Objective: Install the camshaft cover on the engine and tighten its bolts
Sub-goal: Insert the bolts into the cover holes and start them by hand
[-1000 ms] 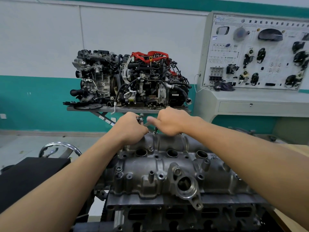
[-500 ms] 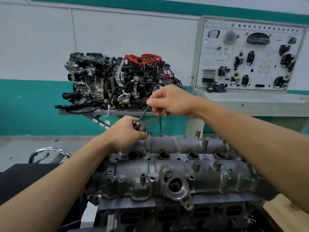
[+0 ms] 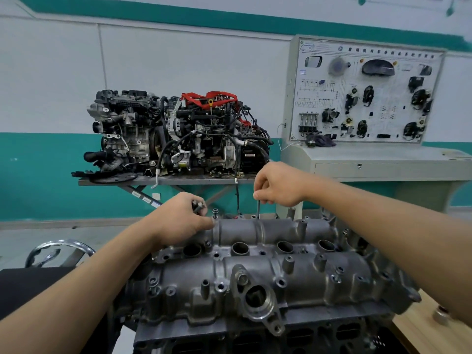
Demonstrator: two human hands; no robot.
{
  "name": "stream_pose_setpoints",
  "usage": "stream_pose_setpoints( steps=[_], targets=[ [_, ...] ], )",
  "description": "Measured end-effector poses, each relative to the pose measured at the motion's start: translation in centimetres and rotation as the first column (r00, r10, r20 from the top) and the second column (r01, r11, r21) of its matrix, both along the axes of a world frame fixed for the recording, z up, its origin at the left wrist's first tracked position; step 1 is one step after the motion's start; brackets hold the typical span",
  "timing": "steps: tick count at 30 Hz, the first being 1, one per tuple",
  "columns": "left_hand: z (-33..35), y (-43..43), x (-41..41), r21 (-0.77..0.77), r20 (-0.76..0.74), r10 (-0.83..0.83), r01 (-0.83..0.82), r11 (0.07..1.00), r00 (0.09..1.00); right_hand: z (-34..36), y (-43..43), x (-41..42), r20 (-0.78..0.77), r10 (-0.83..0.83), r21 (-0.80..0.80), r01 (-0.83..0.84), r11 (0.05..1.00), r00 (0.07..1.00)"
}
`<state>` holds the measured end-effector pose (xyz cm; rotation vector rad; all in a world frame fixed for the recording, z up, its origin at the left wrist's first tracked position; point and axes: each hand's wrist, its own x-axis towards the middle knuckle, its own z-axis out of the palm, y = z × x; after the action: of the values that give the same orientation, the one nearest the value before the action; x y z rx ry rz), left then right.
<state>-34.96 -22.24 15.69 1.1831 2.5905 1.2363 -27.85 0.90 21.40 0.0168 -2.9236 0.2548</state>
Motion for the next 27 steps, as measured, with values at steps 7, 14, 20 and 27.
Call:
stream_pose_setpoints(
  steps=[7, 14, 20, 27],
  targets=[
    [-0.2, 0.1, -0.1, -0.013, 0.009, -0.005, 0.005, 1.0, 1.0, 0.5, 1.0, -0.2, -0.111, 0.04, -0.149, -0.056, 0.987, 0.993],
    [0.0, 0.1, 0.0, -0.023, 0.027, -0.011, 0.012, 1.0, 1.0, 0.0, 1.4, -0.8, -0.071, 0.047, -0.214, -0.061, 0.975, 0.996],
    [0.1, 0.2, -0.1, -0.042, 0.038, -0.017, 0.019, 0.999, 0.999, 0.0, 1.6, -1.0, -0.015, 0.088, -0.212, -0.09, 0.973, 0.996],
    [-0.2, 0.1, -0.5, 0.036, 0.199, -0.013, 0.006, 0.999, 0.98, -2.9, 0.9, -2.3, 0.057, 0.083, 0.091, -0.088, 0.992, 0.995]
  ],
)
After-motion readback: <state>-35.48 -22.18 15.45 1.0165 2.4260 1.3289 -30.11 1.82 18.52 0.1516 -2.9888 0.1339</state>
